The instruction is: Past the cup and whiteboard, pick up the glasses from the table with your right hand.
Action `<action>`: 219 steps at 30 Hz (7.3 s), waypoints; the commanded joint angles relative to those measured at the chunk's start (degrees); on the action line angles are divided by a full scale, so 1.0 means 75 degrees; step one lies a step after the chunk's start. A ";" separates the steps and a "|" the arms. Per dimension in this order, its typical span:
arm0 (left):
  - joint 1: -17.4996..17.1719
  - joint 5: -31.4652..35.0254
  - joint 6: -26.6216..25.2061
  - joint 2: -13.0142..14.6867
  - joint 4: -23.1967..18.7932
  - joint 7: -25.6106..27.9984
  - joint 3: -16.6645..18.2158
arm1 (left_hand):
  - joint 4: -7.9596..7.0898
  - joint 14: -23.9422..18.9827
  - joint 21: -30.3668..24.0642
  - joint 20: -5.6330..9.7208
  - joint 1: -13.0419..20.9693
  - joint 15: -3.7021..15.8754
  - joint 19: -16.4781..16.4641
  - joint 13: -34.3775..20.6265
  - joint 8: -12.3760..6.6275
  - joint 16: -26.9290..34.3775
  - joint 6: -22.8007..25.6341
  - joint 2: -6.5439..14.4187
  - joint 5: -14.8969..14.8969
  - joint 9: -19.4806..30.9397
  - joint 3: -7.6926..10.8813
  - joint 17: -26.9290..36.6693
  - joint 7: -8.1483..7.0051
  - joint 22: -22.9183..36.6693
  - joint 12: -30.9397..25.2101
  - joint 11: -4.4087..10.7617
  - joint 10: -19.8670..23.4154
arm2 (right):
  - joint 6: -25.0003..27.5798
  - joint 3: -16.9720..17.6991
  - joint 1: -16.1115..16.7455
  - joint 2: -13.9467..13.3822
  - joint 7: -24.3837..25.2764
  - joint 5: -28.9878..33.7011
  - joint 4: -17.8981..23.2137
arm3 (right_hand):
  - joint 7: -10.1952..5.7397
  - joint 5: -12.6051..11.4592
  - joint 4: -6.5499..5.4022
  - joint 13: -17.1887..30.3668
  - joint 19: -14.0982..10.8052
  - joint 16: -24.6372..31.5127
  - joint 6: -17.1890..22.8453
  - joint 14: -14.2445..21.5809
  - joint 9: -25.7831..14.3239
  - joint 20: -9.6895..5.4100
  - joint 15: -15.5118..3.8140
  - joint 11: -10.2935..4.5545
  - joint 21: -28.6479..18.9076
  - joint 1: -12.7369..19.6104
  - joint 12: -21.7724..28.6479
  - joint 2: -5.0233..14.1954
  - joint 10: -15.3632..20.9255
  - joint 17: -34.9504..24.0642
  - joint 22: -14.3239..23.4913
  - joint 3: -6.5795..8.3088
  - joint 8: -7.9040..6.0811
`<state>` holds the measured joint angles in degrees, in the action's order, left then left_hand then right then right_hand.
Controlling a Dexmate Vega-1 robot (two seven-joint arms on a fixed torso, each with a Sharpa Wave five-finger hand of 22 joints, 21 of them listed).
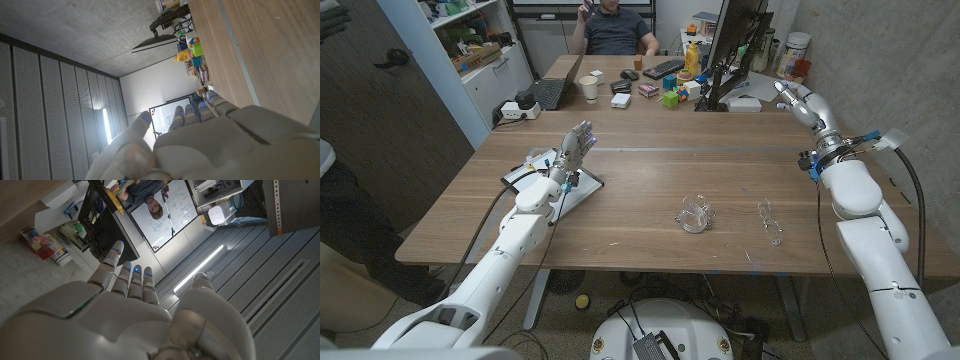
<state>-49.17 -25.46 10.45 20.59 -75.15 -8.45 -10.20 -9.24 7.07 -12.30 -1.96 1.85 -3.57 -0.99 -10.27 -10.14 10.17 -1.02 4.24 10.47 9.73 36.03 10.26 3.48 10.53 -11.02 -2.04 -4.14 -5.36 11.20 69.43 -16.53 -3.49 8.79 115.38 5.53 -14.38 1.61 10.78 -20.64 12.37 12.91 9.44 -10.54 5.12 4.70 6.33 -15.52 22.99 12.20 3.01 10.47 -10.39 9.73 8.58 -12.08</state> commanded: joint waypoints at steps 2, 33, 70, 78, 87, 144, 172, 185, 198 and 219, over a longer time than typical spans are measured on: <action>0.0190 0.0050 0.0059 -0.0066 0.0228 -0.0114 -0.0031 | -0.0017 0.0067 -0.0019 -0.0047 0.0005 -0.0005 -0.0002 -0.0030 -0.0035 0.0046 0.0012 0.0515 0.0044 0.0031 0.0006 0.0015 0.0085 0.0041 -0.0043 -0.0017 -0.0042 | 0.0128 0.0566 0.0861 0.0554 0.0627 0.1820 0.1235 | -0.0032 0.0061 0.0064 0.0036 -0.0077 0.0022 0.0083 0.0057 -0.0033 -0.0002 -0.0013 -0.0005 -0.0014 0.0101 0.0015 0.0005 0.0104 -0.0023 0.0032 0.0037 -0.0030; 0.0491 0.0128 0.0054 -0.0176 0.0526 -0.0414 -0.0177 | -0.0019 0.0071 -0.0017 -0.0065 0.0000 -0.0010 0.0005 -0.0030 -0.0031 0.0048 0.0005 0.0511 0.0046 0.0031 -0.0014 0.0014 0.0083 0.0042 -0.0043 -0.0016 -0.0047 | 0.1711 0.0507 0.2707 0.1803 0.0302 0.6221 0.3792 | 0.0116 0.0182 0.0320 0.0043 -0.0299 -0.0036 -0.0245 0.0227 -0.0044 -0.0053 -0.0111 -0.0018 0.0079 0.0299 -0.0084 -0.0193 0.0041 -0.0027 0.0031 0.0035 0.0140; 0.0618 0.0162 0.0030 -0.0242 0.0715 -0.0617 -0.0234 | -0.0037 0.0078 -0.0016 -0.0049 -0.0036 -0.0004 0.0010 -0.0031 -0.0032 0.0052 0.0005 0.0460 0.0045 0.0031 -0.0075 0.0021 0.0070 0.0044 -0.0049 -0.0012 -0.0038 | 0.2836 -0.0675 0.2446 0.1815 -0.2012 0.9301 0.4153 | 0.0048 0.0088 0.0576 0.0064 -0.0929 0.0042 0.0141 0.0865 -0.0065 -0.0030 -0.0338 -0.0190 0.0093 0.0517 0.0011 -0.0493 0.0558 -0.0023 0.0035 -0.0074 0.0006; 0.0692 0.0181 0.0025 -0.0223 0.0779 -0.0694 -0.0242 | -0.0049 0.0082 -0.0015 -0.0055 -0.0059 0.0001 0.0016 -0.0031 -0.0033 0.0055 0.0009 0.0430 0.0046 0.0031 -0.0108 0.0026 0.0065 0.0046 -0.0049 -0.0016 -0.0038 | 0.3009 -0.0924 0.2439 0.1810 -0.2389 0.9697 0.4102 | -0.0009 0.0010 0.0677 0.0070 -0.1060 0.0051 0.0139 0.0992 -0.0068 -0.0069 -0.0492 -0.0274 0.0098 0.0706 -0.0012 -0.0515 0.0577 -0.0023 0.0037 -0.0053 0.0020; 0.0768 0.0174 0.0032 -0.0211 0.0866 -0.0795 -0.0231 | -0.0061 0.0080 -0.0016 -0.0058 -0.0079 0.0003 0.0016 -0.0032 -0.0032 0.0059 0.0008 0.0412 0.0049 0.0031 -0.0135 0.0029 0.0068 0.0047 -0.0049 -0.0007 -0.0038 | 0.3185 -0.1256 0.2433 0.1807 -0.2467 1.0174 0.3956 | -0.0095 -0.0088 0.0823 0.0073 -0.1184 -0.0005 0.0160 0.0968 -0.0070 -0.0106 -0.0554 -0.0366 0.0119 0.1021 -0.0040 -0.0508 0.0579 -0.0018 0.0035 0.0009 0.0021; 0.0991 0.0222 0.0087 -0.0237 0.1199 -0.1000 -0.0167 | -0.0111 0.0076 -0.0022 -0.0069 -0.0157 -0.0004 0.0018 -0.0032 -0.0031 0.0069 0.0014 0.0415 0.0088 0.0034 -0.0274 0.0037 0.0026 0.0053 -0.0051 -0.0023 -0.0031 | 0.3868 -0.2193 0.1599 0.1179 -0.4403 1.1706 0.2490 | -0.0350 -0.0460 0.1095 0.0118 -0.1910 -0.0053 0.0415 0.1246 -0.0119 -0.0120 -0.0631 -0.0555 0.0181 0.2421 -0.0087 -0.0455 0.0697 -0.0016 0.0033 0.0249 -0.0031; 0.0806 0.0252 -0.0088 -0.0148 0.0841 -0.0883 -0.0186 | -0.0099 0.0077 -0.0024 -0.0057 -0.0148 0.0009 0.0013 -0.0032 -0.0030 0.0066 0.0007 0.0425 0.0103 0.0033 -0.0314 0.0033 0.0044 0.0051 -0.0046 0.0002 -0.0044 | 0.4017 -0.2290 0.1360 0.0949 -0.5579 1.1703 0.2245 | -0.0392 -0.0508 0.1011 0.0131 -0.1721 -0.0096 0.0464 0.1166 -0.0136 -0.0139 -0.0602 -0.0561 0.0335 0.2593 -0.0099 -0.0455 0.0695 -0.0036 0.0038 0.0220 -0.0041; 0.0731 0.0216 -0.0086 -0.0093 0.0713 -0.0870 -0.0189 | -0.0084 0.0084 -0.0022 -0.0061 -0.0137 0.0011 0.0018 -0.0032 -0.0029 0.0061 0.0002 0.0413 0.0110 0.0033 -0.0331 0.0029 0.0043 0.0050 -0.0046 -0.0004 -0.0047 | 0.3947 -0.2267 0.1192 0.0837 -0.6283 1.1544 0.2189 | -0.0475 -0.0521 0.0964 0.0138 -0.1645 -0.0113 0.0430 0.1112 -0.0140 -0.0119 -0.0559 -0.0567 0.0396 0.2607 -0.0094 -0.0469 0.0710 -0.0045 0.0040 0.0175 -0.0022; 0.0671 0.0192 -0.0138 -0.0003 0.0632 -0.0844 -0.0167 | -0.0075 0.0081 -0.0021 -0.0057 -0.0129 0.0011 0.0019 -0.0032 -0.0034 0.0061 0.0012 0.0403 0.0116 0.0032 -0.0349 0.0026 0.0040 0.0049 -0.0044 -0.0019 -0.0052 | 0.4018 -0.2346 0.0885 0.0828 -0.6933 1.1563 0.2001 | -0.0484 -0.0552 0.0952 0.0146 -0.1588 -0.0106 0.0521 0.1107 -0.0142 -0.0123 -0.0590 -0.0570 0.0450 0.2726 -0.0057 -0.0437 0.0810 -0.0050 0.0041 0.0169 -0.0049; 0.0743 0.0166 -0.0010 -0.0055 0.0866 -0.0843 -0.0068 | -0.0078 0.0087 -0.0021 -0.0080 -0.0127 0.0004 0.0017 -0.0032 -0.0036 0.0060 0.0022 0.0412 0.0128 0.0032 -0.0376 0.0026 0.0045 0.0048 -0.0044 -0.0008 -0.0053 | 0.4314 -0.2679 0.0319 0.0996 -0.7763 1.2633 0.1416 | -0.0678 -0.0588 0.0916 0.0170 -0.2033 -0.0077 0.0379 0.1161 -0.0148 -0.0163 -0.0860 -0.0741 0.0353 0.2955 -0.0085 -0.0506 0.0753 -0.0057 0.0061 0.0029 0.0027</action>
<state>-43.42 -24.10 10.19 20.16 -68.78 -15.17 -11.22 -9.71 7.26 -12.30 -1.95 1.31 -3.37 -0.99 -10.26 -10.14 10.38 -0.81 4.32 11.14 9.72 33.49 10.25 3.68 10.78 -10.98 -2.04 -4.14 25.80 -7.86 74.01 -9.94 -58.89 99.84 128.46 0.87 -18.31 8.59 11.87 -34.58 11.44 15.61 17.73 -11.33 3.89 -0.77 1.15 -12.29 44.22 11.75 -0.74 15.89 -10.53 10.02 9.09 -12.08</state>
